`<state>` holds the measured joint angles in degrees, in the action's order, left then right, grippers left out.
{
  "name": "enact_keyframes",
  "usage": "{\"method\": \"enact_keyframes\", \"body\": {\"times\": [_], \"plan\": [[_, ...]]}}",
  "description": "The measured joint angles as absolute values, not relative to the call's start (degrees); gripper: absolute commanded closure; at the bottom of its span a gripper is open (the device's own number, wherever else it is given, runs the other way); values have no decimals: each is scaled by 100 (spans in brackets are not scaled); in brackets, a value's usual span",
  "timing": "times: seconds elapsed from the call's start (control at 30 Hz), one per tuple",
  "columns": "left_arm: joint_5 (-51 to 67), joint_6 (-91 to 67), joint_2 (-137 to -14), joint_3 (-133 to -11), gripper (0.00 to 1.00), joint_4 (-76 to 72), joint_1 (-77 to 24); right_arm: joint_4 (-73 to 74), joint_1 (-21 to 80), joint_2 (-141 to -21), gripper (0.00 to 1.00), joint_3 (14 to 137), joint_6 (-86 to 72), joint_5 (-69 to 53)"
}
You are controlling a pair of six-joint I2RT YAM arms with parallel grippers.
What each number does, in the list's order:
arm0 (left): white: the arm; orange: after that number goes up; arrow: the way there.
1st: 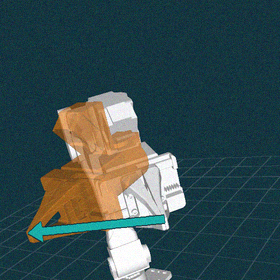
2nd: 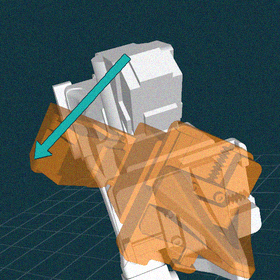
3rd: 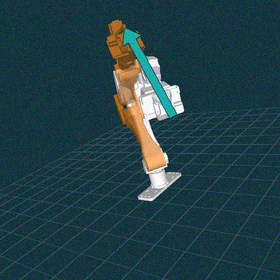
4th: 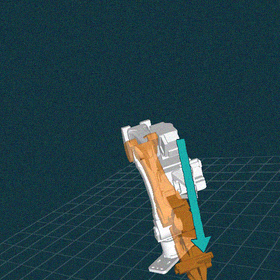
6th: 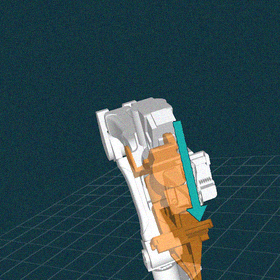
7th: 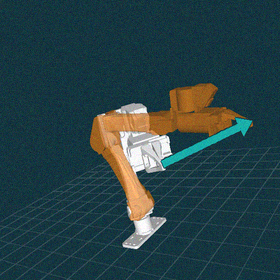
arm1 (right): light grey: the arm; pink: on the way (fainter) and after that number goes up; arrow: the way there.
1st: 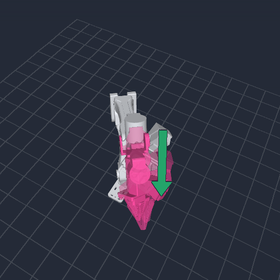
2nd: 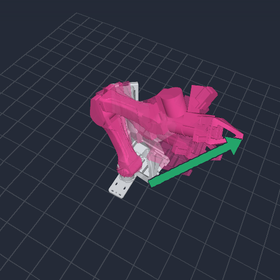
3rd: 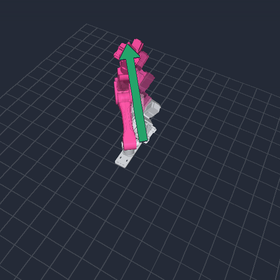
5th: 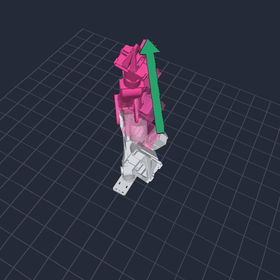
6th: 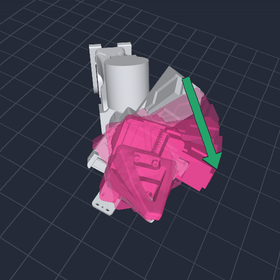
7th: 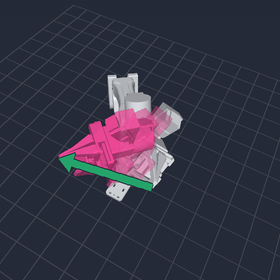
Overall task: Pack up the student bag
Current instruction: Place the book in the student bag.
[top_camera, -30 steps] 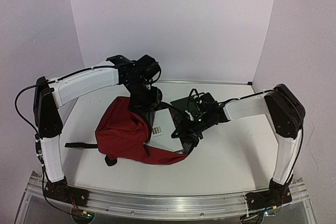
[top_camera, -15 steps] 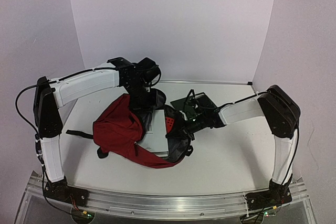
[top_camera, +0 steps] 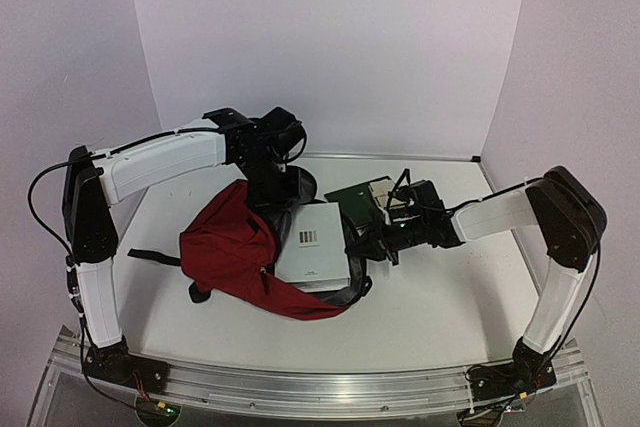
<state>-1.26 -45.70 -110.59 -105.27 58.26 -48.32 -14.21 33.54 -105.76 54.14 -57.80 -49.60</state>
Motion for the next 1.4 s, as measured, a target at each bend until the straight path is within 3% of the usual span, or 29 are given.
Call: {"method": "enact_keyframes", "body": {"times": [0.1, 0.27, 0.43, 0.7, 0.87, 1.17, 1.4], "plan": [[-118, -4609, -11059, -10527, 100, 5788, -4828, -1492, 3409, -10573, 100, 5359, -5894, -4931], [-18, -4639, -11059, -10527, 100, 5725, -4821, -2173, 3771, -10725, 90, 5390, -6423, -4767], [125, -4648, -11061, -10530, 100, 5623, -4816, -2980, 4199, -11196, 67, 5560, -7168, -4696], [148, -4659, -11063, -10530, 100, 5588, -4816, -3243, 4314, -11399, 50, 5916, -7337, -4826], [133, -4680, -11063, -10527, 100, 5588, -4816, -2637, 4170, -11080, 39, 5937, -6801, -4909], [107, -4678, -11063, -10527, 100, 5590, -4816, -498, 3832, -10324, 29, 6178, -4838, -4486], [95, -4690, -11063, -10530, 100, 5588, -4816, -104, 4168, -11000, 38, 6176, -4731, -4657]]}}
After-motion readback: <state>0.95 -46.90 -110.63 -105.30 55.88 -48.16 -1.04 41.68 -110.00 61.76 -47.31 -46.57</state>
